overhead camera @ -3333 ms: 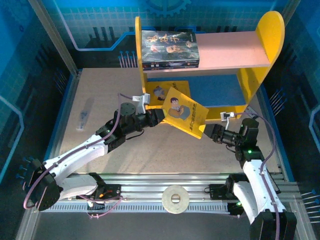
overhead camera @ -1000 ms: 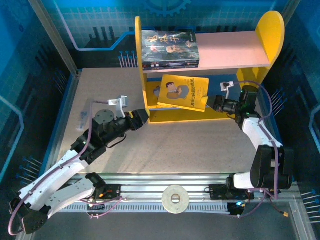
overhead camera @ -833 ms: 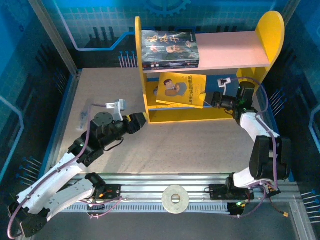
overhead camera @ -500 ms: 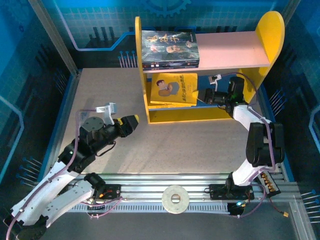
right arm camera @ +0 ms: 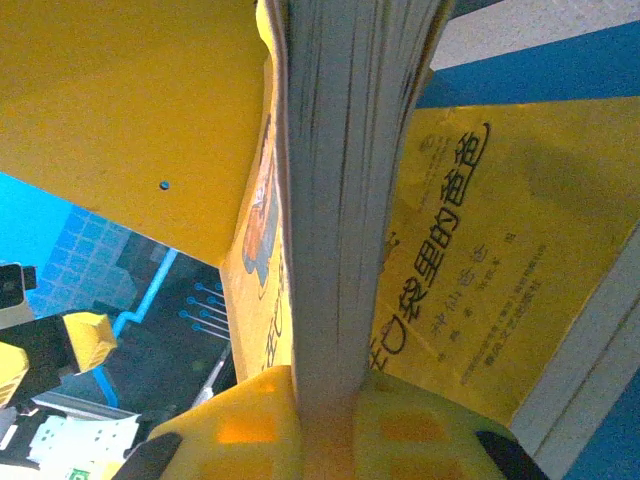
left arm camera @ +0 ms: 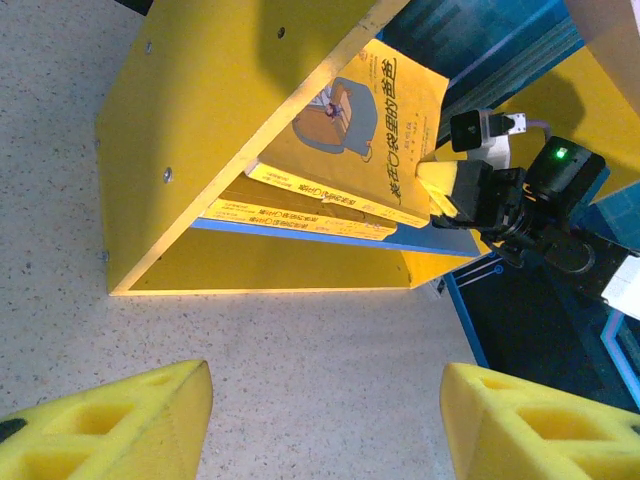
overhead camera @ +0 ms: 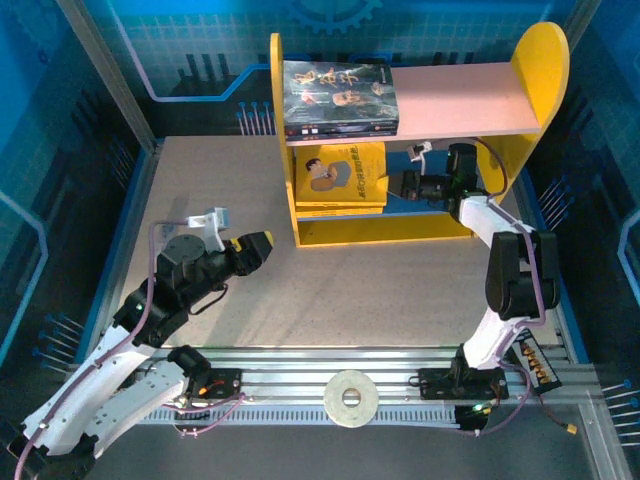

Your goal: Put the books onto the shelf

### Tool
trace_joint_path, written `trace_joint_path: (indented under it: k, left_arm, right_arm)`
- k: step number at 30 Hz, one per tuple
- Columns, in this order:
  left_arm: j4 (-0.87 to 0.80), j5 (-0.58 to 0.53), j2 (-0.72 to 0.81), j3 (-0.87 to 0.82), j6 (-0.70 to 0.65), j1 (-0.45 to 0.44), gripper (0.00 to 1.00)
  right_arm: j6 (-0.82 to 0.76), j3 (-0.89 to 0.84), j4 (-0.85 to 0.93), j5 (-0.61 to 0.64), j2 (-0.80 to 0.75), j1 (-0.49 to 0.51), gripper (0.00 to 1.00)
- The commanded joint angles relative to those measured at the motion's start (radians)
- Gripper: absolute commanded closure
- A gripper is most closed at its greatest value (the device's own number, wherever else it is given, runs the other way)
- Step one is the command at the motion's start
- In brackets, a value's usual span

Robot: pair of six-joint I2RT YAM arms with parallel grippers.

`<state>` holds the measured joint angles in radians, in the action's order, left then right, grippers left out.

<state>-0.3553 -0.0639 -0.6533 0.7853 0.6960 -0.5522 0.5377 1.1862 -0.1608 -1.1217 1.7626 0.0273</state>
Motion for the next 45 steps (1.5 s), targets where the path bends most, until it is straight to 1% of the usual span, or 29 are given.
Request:
trace_joint_path:
  k: [1, 14, 28, 34, 37, 45]
  left_arm:
    - [-0.006, -0.004, 0.006, -0.019, -0.030, 0.012, 0.37]
    - [0.004, 0.016, 0.020, -0.032, -0.032, 0.028, 0.37]
    - [0.001, 0.025, 0.029, -0.040, -0.033, 0.038, 0.37]
    - [0.005, 0.029, 0.029, -0.038, -0.033, 0.040, 0.36]
    - [0.007, 0.029, 0.027, -0.039, -0.035, 0.043, 0.36]
    - [0.010, 0.041, 0.024, -0.039, -0.036, 0.051, 0.36]
  right_arm:
    - [-0.109, 0.069, 0.103, -0.015, 0.008, 0.020, 1.00]
    - [-0.249, 0.160, 0.304, 0.029, 0.044, 0.049, 1.00]
    - [-0.280, 0.189, 0.361, 0.064, 0.073, 0.048, 1.00]
    - [-0.272, 0.199, 0.360, 0.066, 0.087, 0.049, 1.00]
    - [-0.267, 0.197, 0.356, 0.074, 0.091, 0.051, 0.98]
    - [-0.250, 0.202, 0.346, 0.085, 0.104, 0.053, 0.88]
